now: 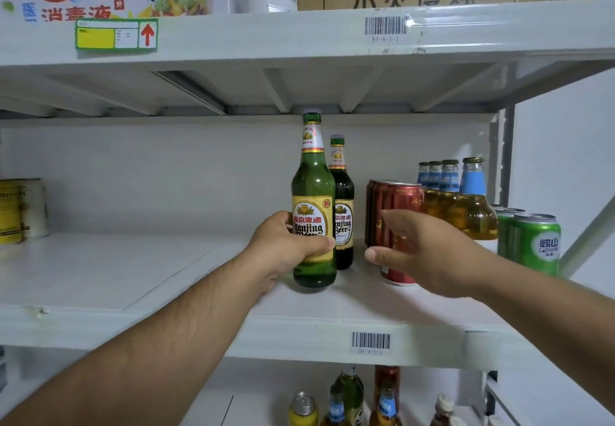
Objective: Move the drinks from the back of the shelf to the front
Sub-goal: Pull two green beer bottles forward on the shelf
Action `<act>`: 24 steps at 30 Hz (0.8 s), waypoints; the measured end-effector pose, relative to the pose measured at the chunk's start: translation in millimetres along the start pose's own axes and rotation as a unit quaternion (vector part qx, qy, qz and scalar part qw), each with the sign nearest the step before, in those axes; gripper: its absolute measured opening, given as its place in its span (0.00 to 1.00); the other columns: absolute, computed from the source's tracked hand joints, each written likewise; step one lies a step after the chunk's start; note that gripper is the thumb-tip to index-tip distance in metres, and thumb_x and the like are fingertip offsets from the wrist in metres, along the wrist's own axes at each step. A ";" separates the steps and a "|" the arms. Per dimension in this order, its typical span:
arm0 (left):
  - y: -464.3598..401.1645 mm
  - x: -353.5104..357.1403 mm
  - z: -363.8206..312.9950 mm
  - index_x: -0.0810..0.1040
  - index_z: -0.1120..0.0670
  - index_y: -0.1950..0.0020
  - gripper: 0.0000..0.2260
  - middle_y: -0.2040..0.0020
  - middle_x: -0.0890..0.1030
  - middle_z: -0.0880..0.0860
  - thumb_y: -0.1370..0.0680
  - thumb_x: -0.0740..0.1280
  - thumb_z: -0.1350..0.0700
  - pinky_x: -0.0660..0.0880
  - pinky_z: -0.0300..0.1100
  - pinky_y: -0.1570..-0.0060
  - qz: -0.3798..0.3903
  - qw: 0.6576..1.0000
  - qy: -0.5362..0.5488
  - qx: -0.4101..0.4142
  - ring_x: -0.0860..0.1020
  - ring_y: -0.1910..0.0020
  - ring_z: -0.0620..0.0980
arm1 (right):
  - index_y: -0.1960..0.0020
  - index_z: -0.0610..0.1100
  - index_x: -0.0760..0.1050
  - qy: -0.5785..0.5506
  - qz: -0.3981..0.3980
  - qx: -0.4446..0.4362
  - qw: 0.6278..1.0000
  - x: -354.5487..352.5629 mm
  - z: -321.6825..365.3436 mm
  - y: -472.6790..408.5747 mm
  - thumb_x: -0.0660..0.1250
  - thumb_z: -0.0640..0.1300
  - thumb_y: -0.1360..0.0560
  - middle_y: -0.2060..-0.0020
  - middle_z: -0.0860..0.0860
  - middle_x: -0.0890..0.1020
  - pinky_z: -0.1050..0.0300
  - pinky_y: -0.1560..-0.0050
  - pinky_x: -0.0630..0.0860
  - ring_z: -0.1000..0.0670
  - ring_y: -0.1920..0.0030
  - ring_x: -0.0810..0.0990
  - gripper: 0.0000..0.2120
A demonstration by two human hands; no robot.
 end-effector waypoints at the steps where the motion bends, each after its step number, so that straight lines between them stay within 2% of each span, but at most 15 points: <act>1: -2.1 4.3 0.1 0.81 0.50 0.43 0.25 0.49 0.88 0.50 0.37 0.85 0.58 0.82 0.58 0.40 -0.001 1.000 -0.001 0.000 0.86 0.47 0.53 | 0.21 0.47 0.60 0.003 0.003 -0.004 1.000 -0.8 -2.0 3.3 0.69 0.63 0.27 0.26 0.50 0.70 0.49 0.32 0.71 0.48 0.29 0.71 0.41; 6: -9.2 24.7 0.9 0.80 0.50 0.42 0.25 0.46 0.87 0.50 0.35 0.85 0.58 0.80 0.57 0.38 0.004 1.000 -0.008 -0.006 0.85 0.45 0.53 | 0.28 0.42 0.68 0.019 0.039 0.003 0.999 -1.2 -15.8 12.7 0.69 0.62 0.27 0.34 0.44 0.77 0.45 0.36 0.74 0.44 0.36 0.76 0.35; 10: -14.9 36.3 2.1 0.80 0.50 0.41 0.26 0.46 0.87 0.50 0.36 0.85 0.57 0.80 0.57 0.37 0.007 1.000 -0.021 -0.008 0.85 0.45 0.53 | 0.24 0.46 0.64 0.008 0.057 -0.005 0.998 2.0 -19.5 15.2 0.70 0.63 0.28 0.30 0.49 0.75 0.49 0.33 0.74 0.49 0.33 0.75 0.39; 15: -18.4 39.6 8.4 0.82 0.51 0.41 0.25 0.46 0.87 0.50 0.35 0.85 0.58 0.81 0.57 0.38 -0.001 0.999 -0.027 -0.017 0.85 0.45 0.53 | 0.28 0.46 0.68 0.008 0.055 -0.020 0.998 5.0 -19.6 13.8 0.69 0.63 0.28 0.32 0.49 0.76 0.50 0.34 0.75 0.50 0.34 0.76 0.35; 18: -18.3 39.7 10.9 0.82 0.51 0.41 0.24 0.46 0.87 0.50 0.35 0.85 0.58 0.81 0.57 0.38 -0.004 0.999 -0.029 -0.015 0.85 0.45 0.52 | 0.24 0.48 0.64 0.012 0.053 -0.033 0.998 7.7 -16.1 13.8 0.69 0.63 0.28 0.29 0.52 0.73 0.53 0.32 0.73 0.52 0.32 0.73 0.38; 20: -17.8 40.7 10.9 0.81 0.51 0.40 0.24 0.46 0.87 0.50 0.34 0.84 0.58 0.81 0.56 0.38 0.000 0.999 -0.033 -0.014 0.85 0.45 0.52 | 0.25 0.49 0.65 0.013 0.050 -0.044 0.998 9.0 -13.4 13.3 0.69 0.63 0.28 0.30 0.53 0.74 0.53 0.33 0.73 0.52 0.33 0.74 0.36; 24: -17.1 43.5 8.6 0.81 0.51 0.40 0.24 0.46 0.87 0.49 0.34 0.85 0.57 0.81 0.54 0.38 0.009 0.999 -0.041 -0.008 0.85 0.46 0.51 | 0.25 0.52 0.65 0.008 0.053 -0.061 0.997 13.0 -8.0 15.0 0.69 0.62 0.27 0.30 0.57 0.73 0.60 0.36 0.72 0.57 0.36 0.74 0.34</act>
Point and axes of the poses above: each hand's wrist, its own y-axis away from the middle knuckle, its own x-axis out of the palm, z = x × y, the point moved 10 cm from there along -y, towards the middle knuckle
